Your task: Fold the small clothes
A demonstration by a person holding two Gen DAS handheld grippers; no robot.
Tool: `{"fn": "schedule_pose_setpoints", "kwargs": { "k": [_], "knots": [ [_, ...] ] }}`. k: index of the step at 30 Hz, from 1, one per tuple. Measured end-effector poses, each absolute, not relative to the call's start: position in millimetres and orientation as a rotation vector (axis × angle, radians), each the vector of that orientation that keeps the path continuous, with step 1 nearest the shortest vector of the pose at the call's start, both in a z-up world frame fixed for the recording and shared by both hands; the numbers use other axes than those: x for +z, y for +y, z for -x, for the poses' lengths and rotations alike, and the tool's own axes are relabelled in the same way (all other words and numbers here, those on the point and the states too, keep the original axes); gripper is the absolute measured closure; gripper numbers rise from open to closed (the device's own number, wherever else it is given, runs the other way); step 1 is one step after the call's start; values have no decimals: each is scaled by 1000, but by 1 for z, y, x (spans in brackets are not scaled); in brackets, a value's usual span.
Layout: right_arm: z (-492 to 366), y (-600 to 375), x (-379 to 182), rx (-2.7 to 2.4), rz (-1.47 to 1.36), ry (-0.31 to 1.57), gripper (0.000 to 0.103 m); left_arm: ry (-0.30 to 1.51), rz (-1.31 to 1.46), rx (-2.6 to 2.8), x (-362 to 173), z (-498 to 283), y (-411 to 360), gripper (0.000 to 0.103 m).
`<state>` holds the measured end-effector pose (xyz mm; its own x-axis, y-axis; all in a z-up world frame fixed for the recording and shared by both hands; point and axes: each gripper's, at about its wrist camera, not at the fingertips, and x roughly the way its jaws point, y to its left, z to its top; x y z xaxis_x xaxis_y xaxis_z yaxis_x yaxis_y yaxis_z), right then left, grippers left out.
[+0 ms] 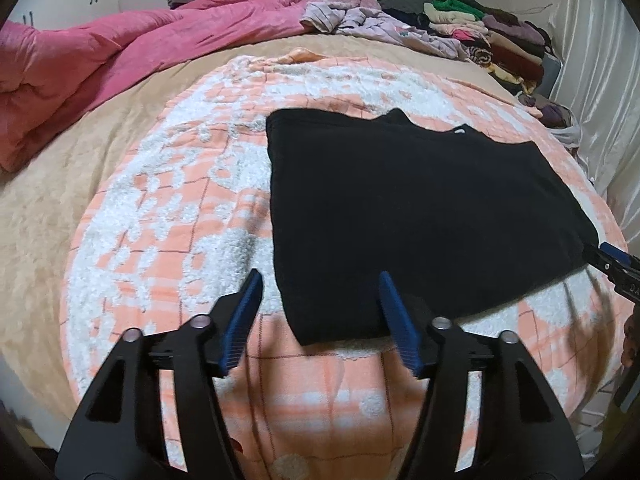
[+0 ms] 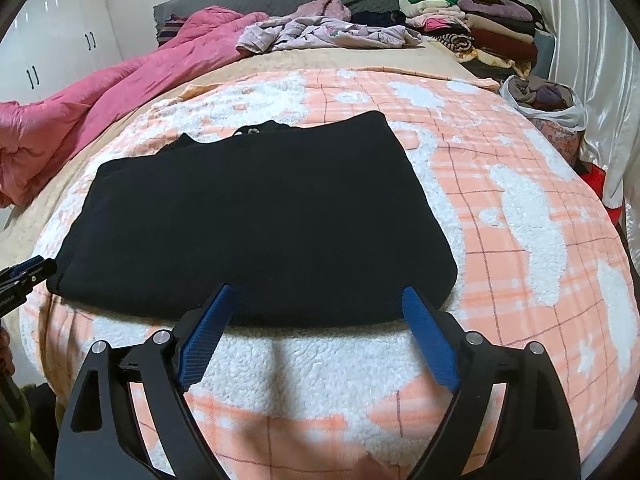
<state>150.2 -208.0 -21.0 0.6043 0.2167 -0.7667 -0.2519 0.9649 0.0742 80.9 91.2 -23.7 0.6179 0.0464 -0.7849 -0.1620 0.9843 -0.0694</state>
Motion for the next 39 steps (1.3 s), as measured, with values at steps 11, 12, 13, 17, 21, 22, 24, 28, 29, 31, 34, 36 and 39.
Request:
{"fn": "schedule_pose_setpoints", "kwargs": {
  "k": [11,12,13,17,21,22,24,28,29,31,34,36,39],
  "knots": [
    [-138,-205,-3,285,34,831,8,840,153,160,-3,-68,100,16],
    [-137,-205,-1,288,32,826,8,833,157,163,-1,-66,102,15],
    [-135,-205,1,291,32,820,8,828,158,168,1,-65,103,13],
    [-129,-202,9,297,37,796,7,806,167,182,8,-60,108,11],
    [-124,-197,18,311,37,770,7,786,177,197,15,-55,114,10],
    [-122,-195,20,318,37,763,7,782,178,200,16,-54,115,10],
    [-119,-190,25,331,40,751,7,773,184,208,19,-51,118,10],
    [-113,-180,34,357,46,725,7,757,191,223,24,-46,124,10],
    [-111,-178,36,363,48,721,7,753,193,226,26,-45,126,10],
    [-109,-172,40,378,55,709,7,747,200,233,27,-42,129,10],
    [-104,-161,46,397,68,694,7,741,208,245,29,-39,134,10],
    [-103,-155,47,408,78,689,7,739,213,251,30,-37,138,10],
    [-100,-144,49,429,92,685,7,736,219,262,30,-34,143,10]
  ]
}}
